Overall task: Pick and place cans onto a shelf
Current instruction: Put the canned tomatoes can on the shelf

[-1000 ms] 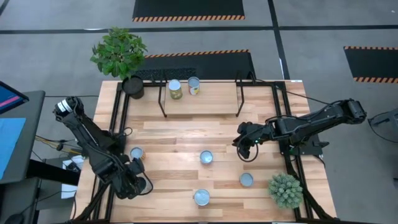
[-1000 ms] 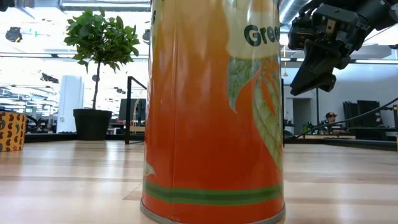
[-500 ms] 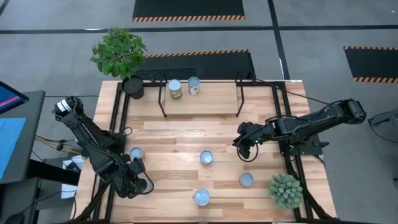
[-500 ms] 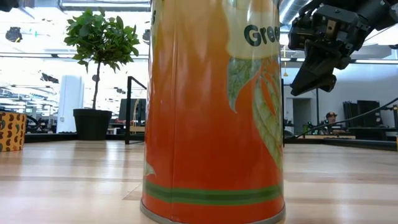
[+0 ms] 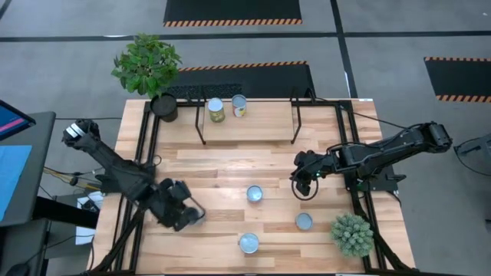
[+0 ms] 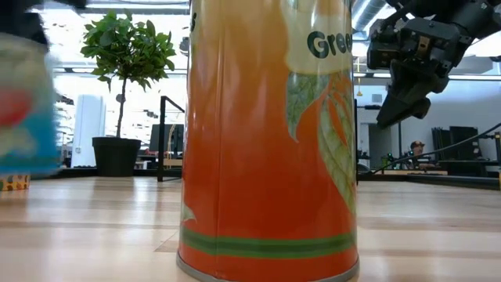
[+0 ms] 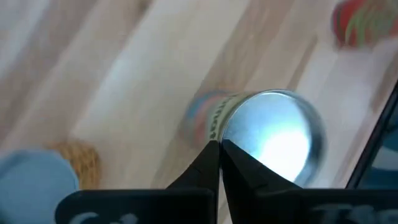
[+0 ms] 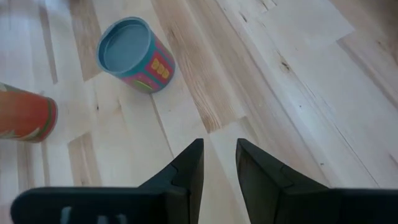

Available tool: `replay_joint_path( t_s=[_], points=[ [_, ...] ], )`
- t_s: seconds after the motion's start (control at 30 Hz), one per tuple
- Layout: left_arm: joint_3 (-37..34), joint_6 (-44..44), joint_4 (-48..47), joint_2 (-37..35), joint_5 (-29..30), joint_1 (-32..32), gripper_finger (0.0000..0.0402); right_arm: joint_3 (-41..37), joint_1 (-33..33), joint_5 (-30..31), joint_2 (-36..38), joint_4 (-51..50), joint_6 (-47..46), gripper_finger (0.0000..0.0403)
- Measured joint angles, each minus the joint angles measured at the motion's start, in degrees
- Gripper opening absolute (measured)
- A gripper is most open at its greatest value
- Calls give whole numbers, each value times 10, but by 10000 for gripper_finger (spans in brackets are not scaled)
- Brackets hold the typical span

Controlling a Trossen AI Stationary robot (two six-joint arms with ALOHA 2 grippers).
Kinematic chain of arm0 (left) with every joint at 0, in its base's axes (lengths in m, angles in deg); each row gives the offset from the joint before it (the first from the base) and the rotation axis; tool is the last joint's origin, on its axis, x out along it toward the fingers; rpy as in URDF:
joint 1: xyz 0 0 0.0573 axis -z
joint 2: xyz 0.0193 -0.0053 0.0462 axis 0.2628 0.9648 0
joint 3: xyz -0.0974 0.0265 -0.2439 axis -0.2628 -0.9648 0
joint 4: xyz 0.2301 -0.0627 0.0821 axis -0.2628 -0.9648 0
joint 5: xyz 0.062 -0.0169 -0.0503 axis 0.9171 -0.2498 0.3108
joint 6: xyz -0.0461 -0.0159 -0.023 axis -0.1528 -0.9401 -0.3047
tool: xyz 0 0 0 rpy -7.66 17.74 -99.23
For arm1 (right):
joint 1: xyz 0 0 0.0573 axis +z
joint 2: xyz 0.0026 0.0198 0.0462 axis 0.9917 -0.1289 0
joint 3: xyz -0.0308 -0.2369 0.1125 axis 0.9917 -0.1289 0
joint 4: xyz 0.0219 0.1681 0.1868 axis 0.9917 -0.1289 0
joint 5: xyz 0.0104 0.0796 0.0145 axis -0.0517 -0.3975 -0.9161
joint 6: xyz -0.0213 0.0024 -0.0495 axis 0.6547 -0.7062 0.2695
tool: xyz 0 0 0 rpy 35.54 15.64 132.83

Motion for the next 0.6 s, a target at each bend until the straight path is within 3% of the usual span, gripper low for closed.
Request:
replay_joint_path(
  t_s=[0.37,0.6],
  points=[
    [84,227,16,-1,15,-237,1,0,0,0,0,-2,0,118],
    [121,392,58,16,-8,-419,0,0,0,0,0,-1,0,118]
  ],
)
